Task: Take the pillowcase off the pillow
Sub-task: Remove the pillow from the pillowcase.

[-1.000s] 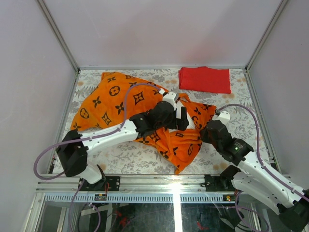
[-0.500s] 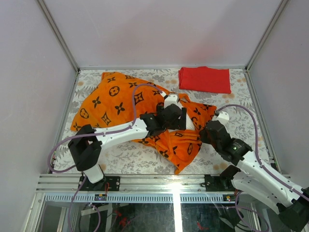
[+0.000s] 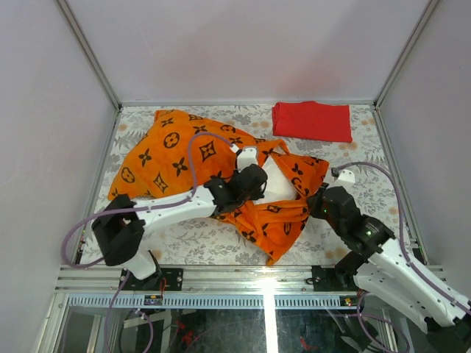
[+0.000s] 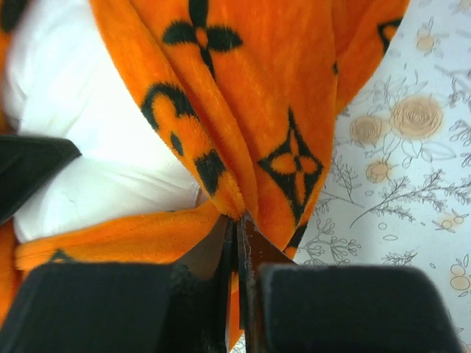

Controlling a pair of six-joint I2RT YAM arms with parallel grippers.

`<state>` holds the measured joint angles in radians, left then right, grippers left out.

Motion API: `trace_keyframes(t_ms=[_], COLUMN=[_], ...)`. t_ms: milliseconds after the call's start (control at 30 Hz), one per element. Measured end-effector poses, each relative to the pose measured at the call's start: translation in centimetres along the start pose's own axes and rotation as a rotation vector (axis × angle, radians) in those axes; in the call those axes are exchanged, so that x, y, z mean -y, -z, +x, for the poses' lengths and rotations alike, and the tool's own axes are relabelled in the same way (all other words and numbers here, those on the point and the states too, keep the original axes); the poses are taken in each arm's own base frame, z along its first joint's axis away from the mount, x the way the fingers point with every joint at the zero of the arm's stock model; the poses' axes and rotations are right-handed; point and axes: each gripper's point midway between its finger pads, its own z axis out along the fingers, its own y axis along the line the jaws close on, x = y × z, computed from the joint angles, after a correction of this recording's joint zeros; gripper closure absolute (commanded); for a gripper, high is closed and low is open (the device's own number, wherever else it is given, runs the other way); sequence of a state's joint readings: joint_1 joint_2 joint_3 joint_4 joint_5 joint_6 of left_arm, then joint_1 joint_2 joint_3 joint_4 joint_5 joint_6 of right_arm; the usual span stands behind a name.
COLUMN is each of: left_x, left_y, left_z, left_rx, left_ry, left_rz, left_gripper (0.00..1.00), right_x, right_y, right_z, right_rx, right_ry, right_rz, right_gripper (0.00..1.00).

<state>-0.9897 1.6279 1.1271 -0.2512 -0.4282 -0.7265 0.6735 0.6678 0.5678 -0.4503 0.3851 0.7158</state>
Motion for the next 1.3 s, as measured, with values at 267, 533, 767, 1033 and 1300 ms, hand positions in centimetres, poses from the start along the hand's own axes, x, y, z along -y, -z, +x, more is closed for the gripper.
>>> trace_keyframes(t_ms=[267, 533, 767, 1033, 1300], left_x=[-3.7, -7.1, -8.9, -7.0, -6.8], left_y=[4.8, 5.9, 5.8, 5.9, 2.6], left_z=[-4.4, -4.0, -3.4, -2.1, -0.8], left_rx=[0.067, 0.041, 0.033, 0.011, -0.02], left_ry=[0.14, 0.143, 0.093, -0.02, -0.074], left_rz=[0.041, -0.035, -0.109, -0.06, -0.091], left_gripper=[1.0, 1.0, 0.36, 0.0, 0.11], right_x=[-1.5, -1.4, -1.9, -5.8, -7.4], right_y=[5.0, 2.5, 2.0, 2.2, 0.4], right_z=[-5.2, -3.0, -2.6, -1.8, 2.6], right_rx=[0.198, 0.057, 0.001, -0.026, -0.125], right_ry=[-0.092, 0.001, 0.073, 0.097, 0.175], right_rz=[-0.148, -0.062, -0.053, -0.192, -0.219], right_gripper=[0.96, 0.35, 0.0, 0.0, 0.0])
